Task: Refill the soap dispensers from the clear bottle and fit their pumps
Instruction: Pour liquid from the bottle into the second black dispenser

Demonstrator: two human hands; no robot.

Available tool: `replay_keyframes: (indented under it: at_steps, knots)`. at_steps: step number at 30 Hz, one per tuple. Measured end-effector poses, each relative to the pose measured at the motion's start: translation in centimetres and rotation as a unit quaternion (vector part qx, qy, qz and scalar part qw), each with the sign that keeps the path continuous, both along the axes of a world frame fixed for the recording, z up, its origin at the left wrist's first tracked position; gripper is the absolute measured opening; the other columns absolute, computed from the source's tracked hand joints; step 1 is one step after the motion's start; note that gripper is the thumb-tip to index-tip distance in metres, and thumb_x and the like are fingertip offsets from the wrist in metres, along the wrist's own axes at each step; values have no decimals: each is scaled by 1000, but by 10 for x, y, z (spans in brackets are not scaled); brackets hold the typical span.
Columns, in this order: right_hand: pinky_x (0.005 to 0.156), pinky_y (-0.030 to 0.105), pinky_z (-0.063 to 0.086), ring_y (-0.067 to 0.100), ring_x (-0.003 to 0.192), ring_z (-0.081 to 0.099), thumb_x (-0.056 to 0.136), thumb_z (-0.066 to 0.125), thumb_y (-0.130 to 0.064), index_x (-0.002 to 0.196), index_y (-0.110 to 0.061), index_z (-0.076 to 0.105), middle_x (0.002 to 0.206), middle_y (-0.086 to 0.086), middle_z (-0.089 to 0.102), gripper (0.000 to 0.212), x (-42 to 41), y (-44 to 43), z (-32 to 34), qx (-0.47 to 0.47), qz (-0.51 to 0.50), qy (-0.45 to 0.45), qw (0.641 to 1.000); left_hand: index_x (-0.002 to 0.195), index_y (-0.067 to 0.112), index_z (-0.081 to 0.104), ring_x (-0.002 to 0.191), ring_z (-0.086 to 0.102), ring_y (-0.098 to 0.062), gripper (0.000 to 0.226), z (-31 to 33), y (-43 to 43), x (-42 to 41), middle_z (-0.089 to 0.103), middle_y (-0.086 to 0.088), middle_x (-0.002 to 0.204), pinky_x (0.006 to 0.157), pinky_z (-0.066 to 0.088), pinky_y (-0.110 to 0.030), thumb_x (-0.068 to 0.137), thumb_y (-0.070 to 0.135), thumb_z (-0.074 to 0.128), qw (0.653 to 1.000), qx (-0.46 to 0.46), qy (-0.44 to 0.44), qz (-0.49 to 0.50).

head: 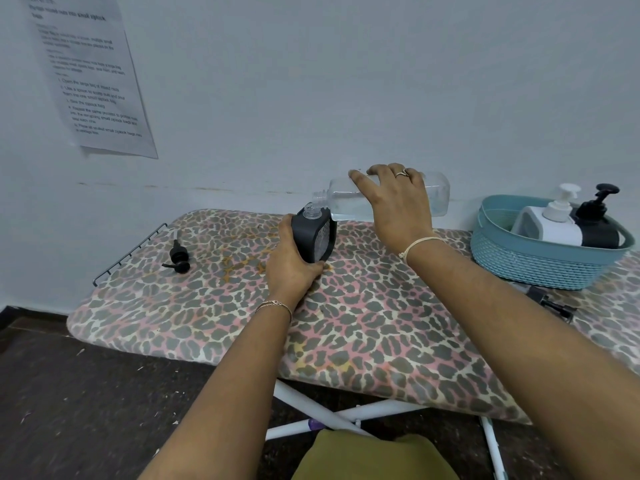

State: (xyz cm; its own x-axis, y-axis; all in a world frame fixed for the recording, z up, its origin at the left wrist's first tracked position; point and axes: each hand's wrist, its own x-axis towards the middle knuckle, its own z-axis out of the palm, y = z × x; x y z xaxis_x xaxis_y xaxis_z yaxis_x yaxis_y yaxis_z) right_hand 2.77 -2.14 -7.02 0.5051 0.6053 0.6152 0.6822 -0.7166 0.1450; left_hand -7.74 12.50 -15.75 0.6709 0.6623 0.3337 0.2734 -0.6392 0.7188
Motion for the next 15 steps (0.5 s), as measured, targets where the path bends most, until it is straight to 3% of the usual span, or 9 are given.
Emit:
replay_keyframes:
  at_steps: [3,7,12,15]
  knots:
    - [98,45,33,36,117,49,72,58,11,137,-20,46,130,15,54,74,0,0,0,-1,0,-3,1000,143,33,19,89,68,-28,102,-2,3,1,64,-3,120,71,56,-36,65,25,85,1000,-11,1,-9]
    - [98,45,33,36,116,50,72,57,11,137,-20,46,129,15,54,73,0,0,-1,-3,-2,-7,1000,139,42,16,69,70,-29,103,-5,8,2,70,-4,101,62,59,-44,63,26,84,999,-39,2,-25]
    - [98,45,34,35,116,51,72,59,10,137,-20,47,128,15,55,72,-1,0,1,-7,-3,-13,1000,145,30,19,93,66,-26,103,-2,10,0,61,-1,121,73,56,-38,66,23,85,999,-11,0,-33]
    - [97,45,35,35,115,51,71,61,10,136,-20,48,128,15,56,73,-1,1,0,-7,-4,-13,1000,145,30,19,93,65,-26,102,-1,10,0,60,-2,123,73,55,-37,67,23,85,999,-12,-4,-41]
